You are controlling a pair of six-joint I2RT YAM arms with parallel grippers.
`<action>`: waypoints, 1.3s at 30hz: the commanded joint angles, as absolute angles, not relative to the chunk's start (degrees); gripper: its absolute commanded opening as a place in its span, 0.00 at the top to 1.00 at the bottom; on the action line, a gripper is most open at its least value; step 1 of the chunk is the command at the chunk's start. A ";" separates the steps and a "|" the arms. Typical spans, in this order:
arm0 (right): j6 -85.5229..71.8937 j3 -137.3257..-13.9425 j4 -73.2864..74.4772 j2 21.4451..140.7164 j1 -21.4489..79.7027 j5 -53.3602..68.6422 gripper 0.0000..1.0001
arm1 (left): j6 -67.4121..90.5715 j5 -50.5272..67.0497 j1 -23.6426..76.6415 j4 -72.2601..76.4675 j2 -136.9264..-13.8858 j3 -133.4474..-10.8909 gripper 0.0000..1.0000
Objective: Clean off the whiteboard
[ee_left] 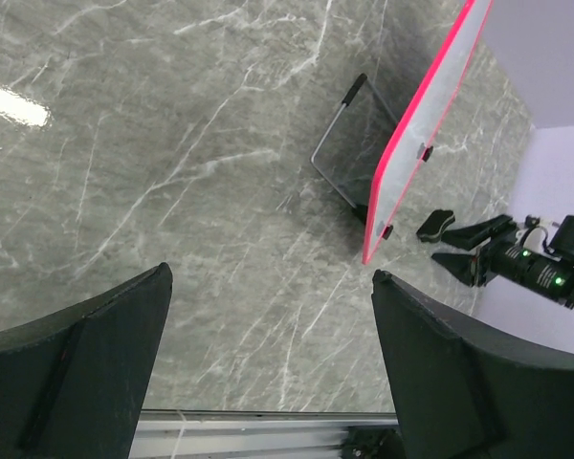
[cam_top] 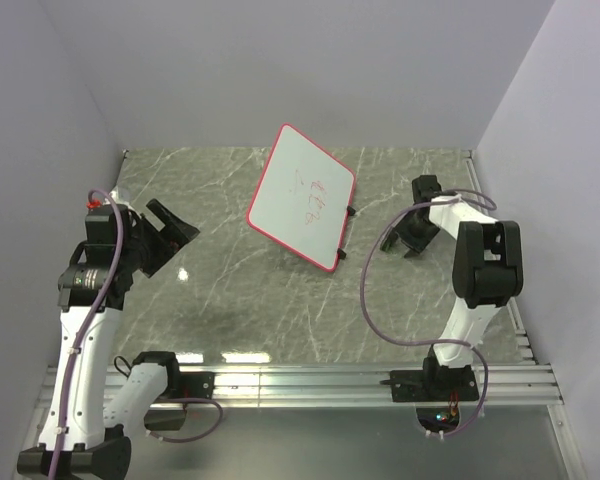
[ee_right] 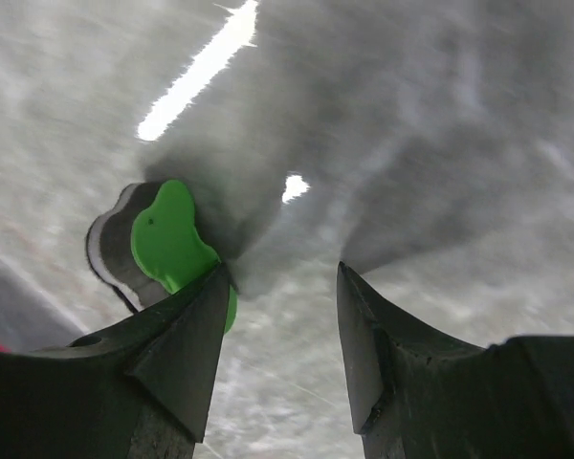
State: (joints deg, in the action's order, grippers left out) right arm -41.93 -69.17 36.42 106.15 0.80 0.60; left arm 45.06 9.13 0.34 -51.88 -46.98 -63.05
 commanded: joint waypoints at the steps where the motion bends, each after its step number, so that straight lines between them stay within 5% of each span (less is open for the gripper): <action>1: -42.27 -74.78 34.98 107.14 2.46 2.20 0.44 | 43.95 8.00 0.18 -52.38 -47.02 -65.74 0.09; 15: -42.98 -79.19 36.91 102.65 4.92 5.18 0.39 | 44.03 7.56 0.18 -51.42 -46.14 -63.46 0.09; 39: -44.83 -87.71 40.69 116.18 9.75 -4.92 0.43 | 40.08 8.17 0.18 -54.32 -46.85 -65.48 0.08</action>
